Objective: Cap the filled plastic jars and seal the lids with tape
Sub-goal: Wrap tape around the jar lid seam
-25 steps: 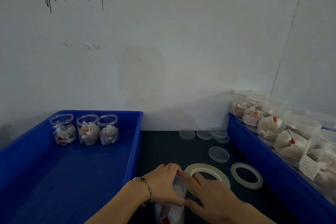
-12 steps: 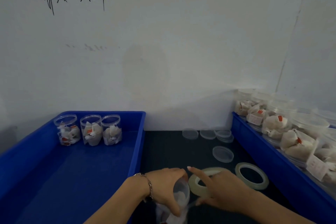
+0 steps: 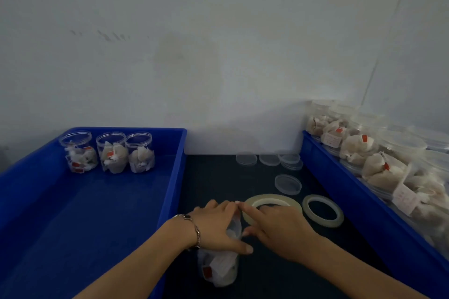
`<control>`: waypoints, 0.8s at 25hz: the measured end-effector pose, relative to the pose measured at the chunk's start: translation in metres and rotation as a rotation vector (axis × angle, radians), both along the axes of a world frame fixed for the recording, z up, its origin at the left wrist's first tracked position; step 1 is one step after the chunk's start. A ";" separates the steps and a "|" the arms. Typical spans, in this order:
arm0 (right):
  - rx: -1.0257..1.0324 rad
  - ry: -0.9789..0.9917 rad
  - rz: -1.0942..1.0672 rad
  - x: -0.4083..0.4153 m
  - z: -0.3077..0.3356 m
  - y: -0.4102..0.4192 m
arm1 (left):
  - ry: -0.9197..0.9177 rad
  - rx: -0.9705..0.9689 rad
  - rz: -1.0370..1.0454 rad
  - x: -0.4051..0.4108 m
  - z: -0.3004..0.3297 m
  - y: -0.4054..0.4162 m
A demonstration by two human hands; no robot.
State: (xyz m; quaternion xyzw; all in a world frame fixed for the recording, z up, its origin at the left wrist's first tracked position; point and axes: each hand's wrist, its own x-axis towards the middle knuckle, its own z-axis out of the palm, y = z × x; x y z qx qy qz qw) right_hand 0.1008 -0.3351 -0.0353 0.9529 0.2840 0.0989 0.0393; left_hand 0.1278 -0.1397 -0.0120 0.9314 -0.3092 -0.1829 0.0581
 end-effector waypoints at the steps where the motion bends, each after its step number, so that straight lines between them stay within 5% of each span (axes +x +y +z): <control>1: 0.000 -0.017 -0.017 -0.001 -0.004 0.001 | -0.034 0.004 0.007 -0.001 -0.003 -0.002; 20: 0.116 -0.015 -0.131 -0.022 -0.018 0.013 | -0.213 0.015 0.104 -0.007 -0.006 -0.004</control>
